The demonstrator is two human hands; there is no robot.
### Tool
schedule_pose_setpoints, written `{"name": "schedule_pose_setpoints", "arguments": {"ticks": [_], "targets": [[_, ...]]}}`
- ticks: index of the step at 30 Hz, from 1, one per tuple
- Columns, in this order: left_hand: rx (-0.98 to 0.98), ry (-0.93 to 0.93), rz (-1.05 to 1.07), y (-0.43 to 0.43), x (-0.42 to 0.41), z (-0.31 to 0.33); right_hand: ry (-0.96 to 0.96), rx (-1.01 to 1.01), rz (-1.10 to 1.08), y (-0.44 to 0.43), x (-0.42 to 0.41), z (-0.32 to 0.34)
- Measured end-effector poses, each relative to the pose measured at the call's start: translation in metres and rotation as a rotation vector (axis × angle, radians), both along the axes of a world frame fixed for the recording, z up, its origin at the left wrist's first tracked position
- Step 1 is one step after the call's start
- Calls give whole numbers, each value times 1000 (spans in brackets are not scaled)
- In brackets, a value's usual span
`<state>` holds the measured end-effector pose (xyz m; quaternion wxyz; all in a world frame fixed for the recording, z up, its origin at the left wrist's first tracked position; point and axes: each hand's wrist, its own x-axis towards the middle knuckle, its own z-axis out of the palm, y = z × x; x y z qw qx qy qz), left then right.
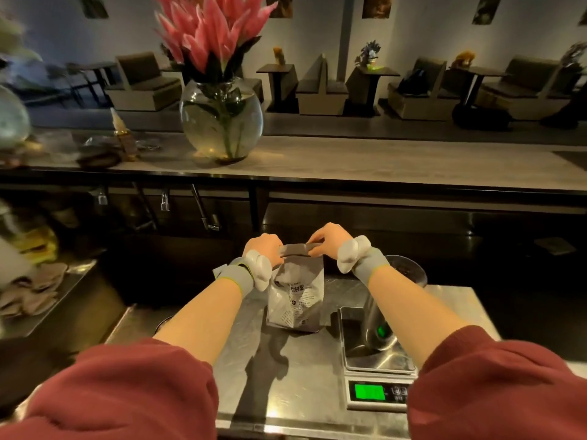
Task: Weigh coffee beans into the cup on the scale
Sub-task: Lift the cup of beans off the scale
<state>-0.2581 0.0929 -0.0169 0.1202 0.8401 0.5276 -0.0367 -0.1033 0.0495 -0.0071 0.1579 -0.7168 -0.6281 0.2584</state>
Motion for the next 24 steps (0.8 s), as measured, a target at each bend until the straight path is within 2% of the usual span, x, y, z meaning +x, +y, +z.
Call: {"name": "schedule_pose_setpoints", "arguments": {"ticks": [3,7,12,18,24], "targets": [[-31,43,-34,0,3,4,84,25,1,-8,0,1],[-53,12,-142,-6,23,21,224,119,-77,-22,18,16],[-145,-30,-286,-29,56,34,207,153,-245,-45,54,26],[-286,-43,-427,-58,92,29,174,23,-388,-85,100,21],[-543,-204,-518,-75,108,9,316,-154,-471,-121,119,9]]}}
